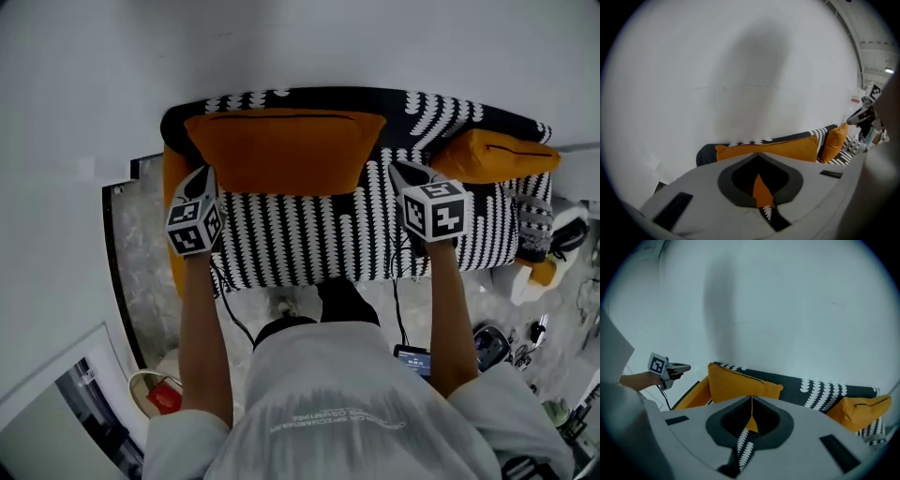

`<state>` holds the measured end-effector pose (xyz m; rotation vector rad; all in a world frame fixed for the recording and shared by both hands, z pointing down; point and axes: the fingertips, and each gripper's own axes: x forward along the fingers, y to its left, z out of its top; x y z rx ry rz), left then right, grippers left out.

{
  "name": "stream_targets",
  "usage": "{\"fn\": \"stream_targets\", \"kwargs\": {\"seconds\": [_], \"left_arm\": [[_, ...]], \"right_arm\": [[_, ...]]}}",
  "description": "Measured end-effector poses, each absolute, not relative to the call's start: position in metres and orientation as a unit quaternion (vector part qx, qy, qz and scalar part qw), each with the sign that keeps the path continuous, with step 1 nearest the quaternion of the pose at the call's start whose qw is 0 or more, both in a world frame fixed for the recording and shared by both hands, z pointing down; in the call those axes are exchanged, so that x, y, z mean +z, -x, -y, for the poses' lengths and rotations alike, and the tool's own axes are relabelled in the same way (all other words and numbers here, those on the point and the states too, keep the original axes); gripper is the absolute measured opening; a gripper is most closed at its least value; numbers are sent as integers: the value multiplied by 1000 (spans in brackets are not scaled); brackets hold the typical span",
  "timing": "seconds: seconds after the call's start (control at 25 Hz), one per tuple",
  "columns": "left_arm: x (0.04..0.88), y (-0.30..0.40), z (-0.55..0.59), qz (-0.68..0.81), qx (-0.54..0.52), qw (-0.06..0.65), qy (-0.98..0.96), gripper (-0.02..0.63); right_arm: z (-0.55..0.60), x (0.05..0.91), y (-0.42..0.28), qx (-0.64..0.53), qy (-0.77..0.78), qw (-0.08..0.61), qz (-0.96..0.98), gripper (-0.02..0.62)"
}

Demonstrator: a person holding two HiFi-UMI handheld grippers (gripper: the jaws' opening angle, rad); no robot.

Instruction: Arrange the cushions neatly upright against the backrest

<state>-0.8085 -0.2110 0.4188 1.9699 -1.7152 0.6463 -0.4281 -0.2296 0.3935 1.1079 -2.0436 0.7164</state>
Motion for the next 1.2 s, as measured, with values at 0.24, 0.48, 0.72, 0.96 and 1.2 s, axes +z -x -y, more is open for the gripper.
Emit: {"fn": "stream_targets", "kwargs": {"seconds": [0.24, 0.48, 0.72, 0.96, 1.2], "left_arm": [[360, 755, 157, 568, 230, 167, -773, 9], [309, 730, 110, 543, 211, 113, -805, 9], [280, 717, 50, 520, 205, 73, -826, 9], [259, 721, -27, 520, 191, 58, -831, 9], [224, 716, -89, 524, 164, 35, -835, 9]], "right_arm": [[182, 341, 410, 223, -442, 350, 795, 3], [130, 306, 406, 185, -467, 334, 797, 3], [64, 280, 417, 156, -477, 319, 804, 3], [-13, 244, 425, 124, -497, 282, 811, 3], [-82, 194, 431, 84, -523, 225, 818, 3]]}}
